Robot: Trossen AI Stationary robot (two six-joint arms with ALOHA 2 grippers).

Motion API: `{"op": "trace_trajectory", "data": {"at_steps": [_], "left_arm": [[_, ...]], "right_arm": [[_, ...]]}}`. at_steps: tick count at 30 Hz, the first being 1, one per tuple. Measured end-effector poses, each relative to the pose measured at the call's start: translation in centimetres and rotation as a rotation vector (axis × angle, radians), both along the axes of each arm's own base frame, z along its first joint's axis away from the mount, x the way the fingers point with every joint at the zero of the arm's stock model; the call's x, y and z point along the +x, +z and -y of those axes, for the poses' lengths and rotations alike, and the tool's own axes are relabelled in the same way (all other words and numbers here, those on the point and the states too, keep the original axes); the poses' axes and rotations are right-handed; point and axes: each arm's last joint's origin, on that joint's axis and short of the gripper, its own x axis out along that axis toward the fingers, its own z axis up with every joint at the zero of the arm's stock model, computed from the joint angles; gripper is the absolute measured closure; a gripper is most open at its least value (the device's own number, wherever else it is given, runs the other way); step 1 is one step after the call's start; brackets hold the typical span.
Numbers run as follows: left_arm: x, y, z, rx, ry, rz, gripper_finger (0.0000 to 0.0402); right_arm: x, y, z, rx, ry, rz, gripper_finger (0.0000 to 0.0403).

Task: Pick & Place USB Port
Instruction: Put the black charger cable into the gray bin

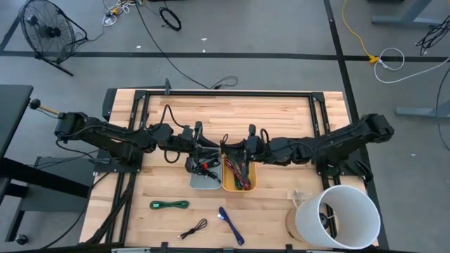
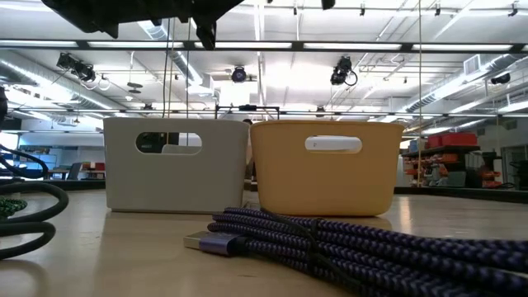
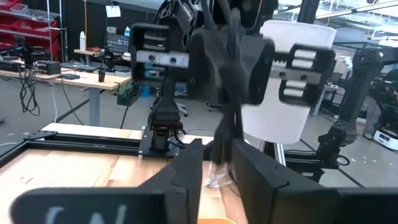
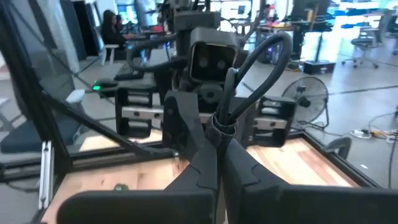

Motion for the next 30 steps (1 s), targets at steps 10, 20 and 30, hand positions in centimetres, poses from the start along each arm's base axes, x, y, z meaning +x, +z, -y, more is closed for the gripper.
{"op": "trace_trajectory", "data": {"at_steps": [10, 20, 30], "left_arm": [[0.0, 0.0, 0.0, -0.004, 0.002, 0.004, 0.0220], [0.0, 0.1, 0.0, -0.007, -0.001, 0.007, 0.0209], [0.0, 0.0, 0.0, -0.008, 0.000, 0.001, 0.0235]], "right_arm": [[0.6, -0.1, 0.9, -0.001, 0.011, 0.024, 0.0403], [1.1, -0.6, 1.3, 0.015, 0.006, 0.016, 0.0403], [3.0, -2.5, 1.6, 0.009, 0.043, 0.039, 0.0400]]}}
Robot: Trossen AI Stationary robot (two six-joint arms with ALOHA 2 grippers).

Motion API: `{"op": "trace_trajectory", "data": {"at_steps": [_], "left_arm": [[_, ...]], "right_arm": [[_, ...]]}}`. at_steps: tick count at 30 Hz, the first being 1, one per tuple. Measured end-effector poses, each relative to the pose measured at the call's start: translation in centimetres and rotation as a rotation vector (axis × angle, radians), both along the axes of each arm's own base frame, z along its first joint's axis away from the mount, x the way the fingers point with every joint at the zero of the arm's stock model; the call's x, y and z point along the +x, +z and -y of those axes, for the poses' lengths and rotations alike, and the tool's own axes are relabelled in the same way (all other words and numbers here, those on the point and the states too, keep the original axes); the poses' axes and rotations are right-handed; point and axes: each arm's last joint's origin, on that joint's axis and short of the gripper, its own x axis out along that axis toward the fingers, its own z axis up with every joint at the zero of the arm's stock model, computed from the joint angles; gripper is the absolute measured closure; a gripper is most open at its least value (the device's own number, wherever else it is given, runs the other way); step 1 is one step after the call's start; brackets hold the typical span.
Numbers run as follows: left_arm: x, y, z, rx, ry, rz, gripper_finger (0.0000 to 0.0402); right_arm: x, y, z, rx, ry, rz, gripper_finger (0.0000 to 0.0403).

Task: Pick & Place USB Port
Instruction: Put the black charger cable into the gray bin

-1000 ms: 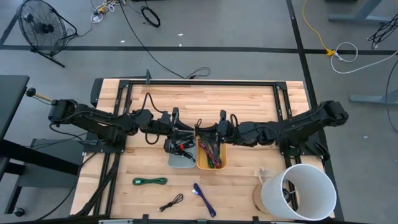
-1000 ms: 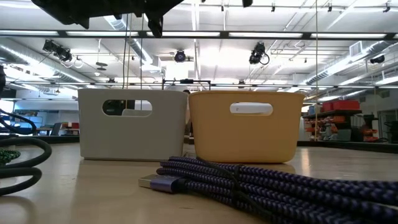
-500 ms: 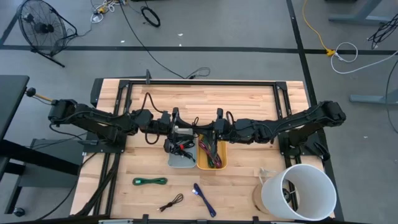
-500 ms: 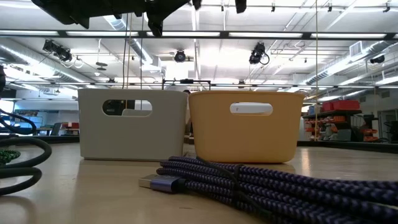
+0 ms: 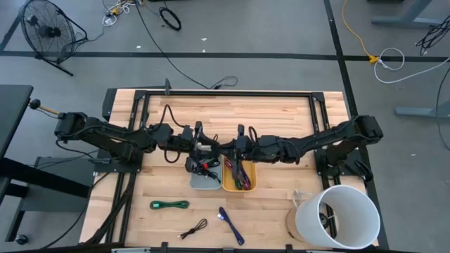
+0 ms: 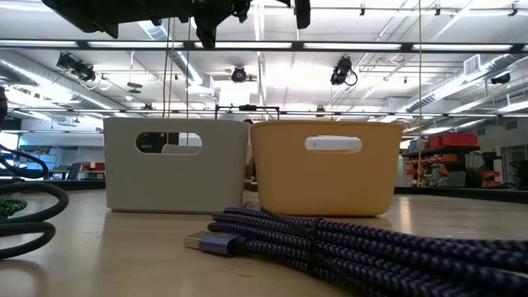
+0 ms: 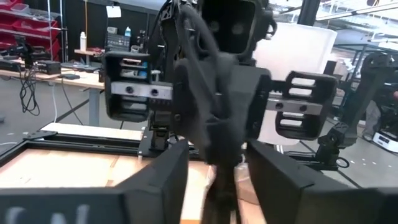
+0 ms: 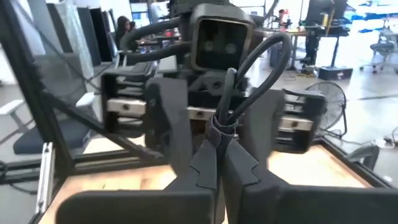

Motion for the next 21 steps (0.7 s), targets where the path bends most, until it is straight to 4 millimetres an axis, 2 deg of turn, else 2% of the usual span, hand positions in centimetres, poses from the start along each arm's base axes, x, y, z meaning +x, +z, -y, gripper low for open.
{"op": "trace_trajectory", "data": {"at_steps": [5, 21], "left_arm": [[0.02, -0.27, 0.01, 0.004, -0.005, -0.029, 0.0346], [0.10, -0.84, -0.03, -0.021, 0.012, -0.098, 0.0347]], "right_arm": [[0.01, -0.08, 0.13, 0.007, -0.010, -0.005, 0.0390], [-0.36, -0.23, 0.15, -0.009, 0.020, -0.063, 0.0370]]}}
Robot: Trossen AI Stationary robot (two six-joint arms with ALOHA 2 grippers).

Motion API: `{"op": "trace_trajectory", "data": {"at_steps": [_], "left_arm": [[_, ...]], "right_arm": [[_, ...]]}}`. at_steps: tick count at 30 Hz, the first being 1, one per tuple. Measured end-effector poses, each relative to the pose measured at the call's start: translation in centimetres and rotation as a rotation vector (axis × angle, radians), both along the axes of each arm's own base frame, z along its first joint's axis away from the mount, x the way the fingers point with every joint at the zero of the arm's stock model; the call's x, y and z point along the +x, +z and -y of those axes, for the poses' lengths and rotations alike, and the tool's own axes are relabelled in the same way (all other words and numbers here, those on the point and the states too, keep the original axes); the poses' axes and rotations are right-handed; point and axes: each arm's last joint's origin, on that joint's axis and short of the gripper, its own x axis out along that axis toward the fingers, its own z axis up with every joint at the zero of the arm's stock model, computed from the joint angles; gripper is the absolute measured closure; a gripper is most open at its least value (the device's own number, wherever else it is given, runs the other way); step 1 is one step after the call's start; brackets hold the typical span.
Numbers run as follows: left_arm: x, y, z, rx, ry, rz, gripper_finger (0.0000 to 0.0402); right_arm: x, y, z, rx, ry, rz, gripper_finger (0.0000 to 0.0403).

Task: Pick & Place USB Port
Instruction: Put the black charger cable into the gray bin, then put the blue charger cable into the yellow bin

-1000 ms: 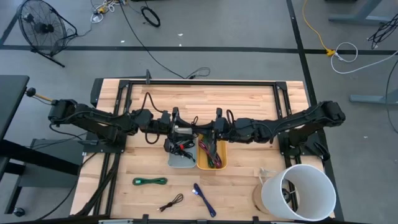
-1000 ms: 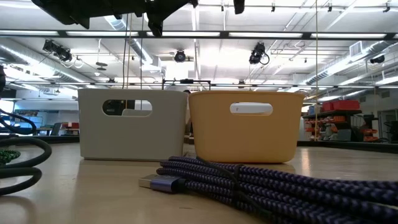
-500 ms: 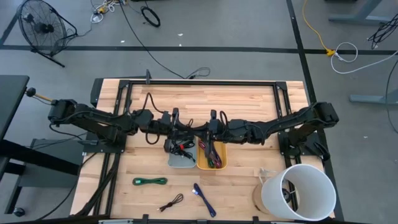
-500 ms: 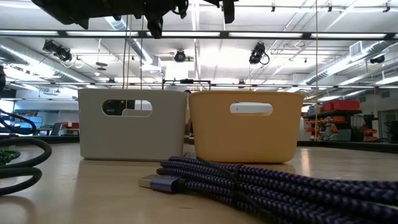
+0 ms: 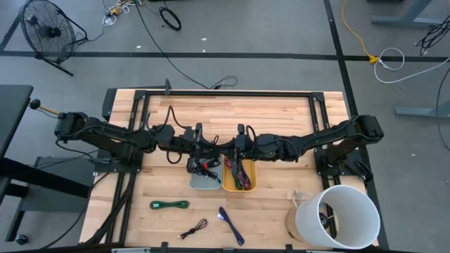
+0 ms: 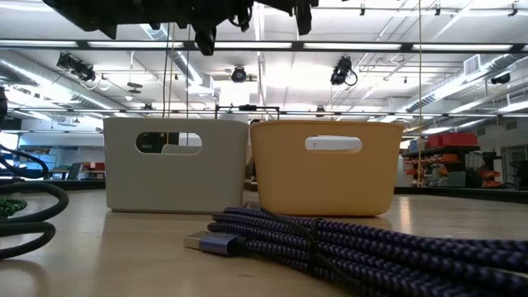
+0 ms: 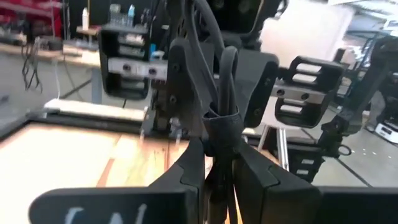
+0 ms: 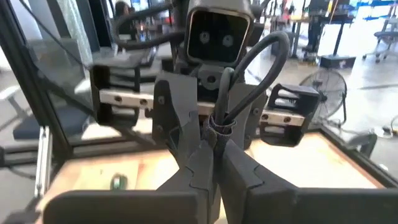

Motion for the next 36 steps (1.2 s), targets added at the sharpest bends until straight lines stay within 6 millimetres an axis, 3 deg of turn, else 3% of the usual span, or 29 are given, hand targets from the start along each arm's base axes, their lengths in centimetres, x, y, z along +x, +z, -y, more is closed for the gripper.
{"op": "trace_trajectory", "data": {"at_steps": [2, 5, 11, 21, 26, 36], "left_arm": [[0.0, -0.3, 0.0, -0.014, 0.007, -0.032, 0.0347], [0.0, -0.8, -0.1, -0.023, 0.035, -0.089, 0.0383], [-0.8, -3.0, -0.5, -0.039, 0.135, -0.319, 0.0384], [-1.4, -3.6, 0.2, -0.216, 0.133, -0.437, 0.0381], [-1.8, -4.3, 1.3, -0.299, 0.086, -0.531, 0.0335], [-2.2, -4.7, 1.9, -0.260, 0.114, -0.570, 0.0254]], "right_arm": [[-0.1, -0.2, 0.0, -0.006, 0.001, -0.027, 0.0369], [-0.3, -0.2, 0.1, -0.014, -0.005, -0.059, 0.0369], [-1.1, 1.0, 0.1, -0.001, 0.005, -0.049, 0.0363], [-1.6, 1.3, 0.0, 0.016, 0.005, -0.049, 0.0341], [-1.6, 1.2, 0.0, 0.027, 0.001, -0.054, 0.0337], [-1.6, 1.0, -0.4, 0.074, 0.041, -0.074, 0.0337]]}}
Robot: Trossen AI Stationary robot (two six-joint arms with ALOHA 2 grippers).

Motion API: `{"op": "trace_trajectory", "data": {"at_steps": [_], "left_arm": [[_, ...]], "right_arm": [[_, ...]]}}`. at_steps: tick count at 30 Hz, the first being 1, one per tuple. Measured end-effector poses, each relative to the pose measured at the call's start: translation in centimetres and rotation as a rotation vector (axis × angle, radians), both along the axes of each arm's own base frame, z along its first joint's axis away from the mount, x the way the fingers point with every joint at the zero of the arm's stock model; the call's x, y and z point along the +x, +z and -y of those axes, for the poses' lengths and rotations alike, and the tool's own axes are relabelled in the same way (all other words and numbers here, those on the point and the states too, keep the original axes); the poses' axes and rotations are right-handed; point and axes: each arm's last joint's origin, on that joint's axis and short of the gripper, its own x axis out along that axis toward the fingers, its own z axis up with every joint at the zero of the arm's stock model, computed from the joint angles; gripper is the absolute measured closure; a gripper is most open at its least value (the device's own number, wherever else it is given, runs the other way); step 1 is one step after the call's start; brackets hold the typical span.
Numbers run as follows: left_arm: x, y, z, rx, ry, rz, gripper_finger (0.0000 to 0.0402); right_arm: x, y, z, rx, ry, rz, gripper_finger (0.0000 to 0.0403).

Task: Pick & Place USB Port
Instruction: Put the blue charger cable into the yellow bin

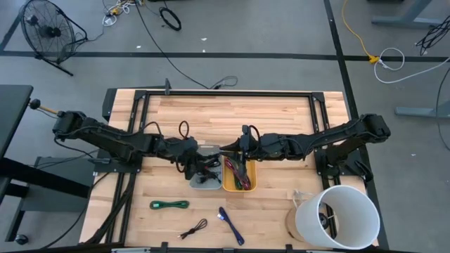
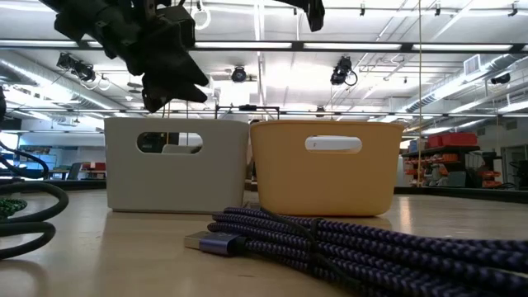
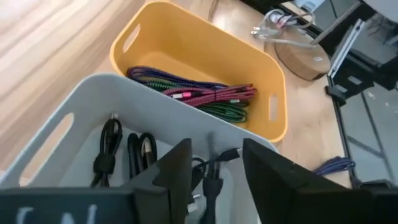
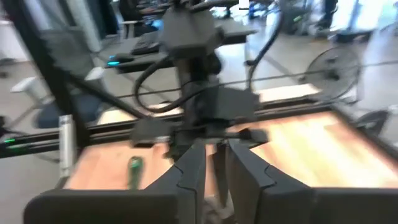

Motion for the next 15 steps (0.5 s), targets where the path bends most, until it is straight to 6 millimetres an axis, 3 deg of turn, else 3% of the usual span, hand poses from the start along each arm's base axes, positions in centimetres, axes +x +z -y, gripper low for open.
{"op": "trace_trajectory", "data": {"at_steps": [6, 15], "left_arm": [[0.0, 0.1, 0.0, 0.052, -0.030, 0.010, 0.0236], [0.1, 0.2, 0.0, 0.057, -0.022, 0.023, 0.0235]], "right_arm": [[-0.3, -0.3, -1.7, 0.088, 0.135, -0.035, 0.0337], [-0.6, -2.2, -6.8, 0.072, 0.284, -0.081, 0.0337]]}}
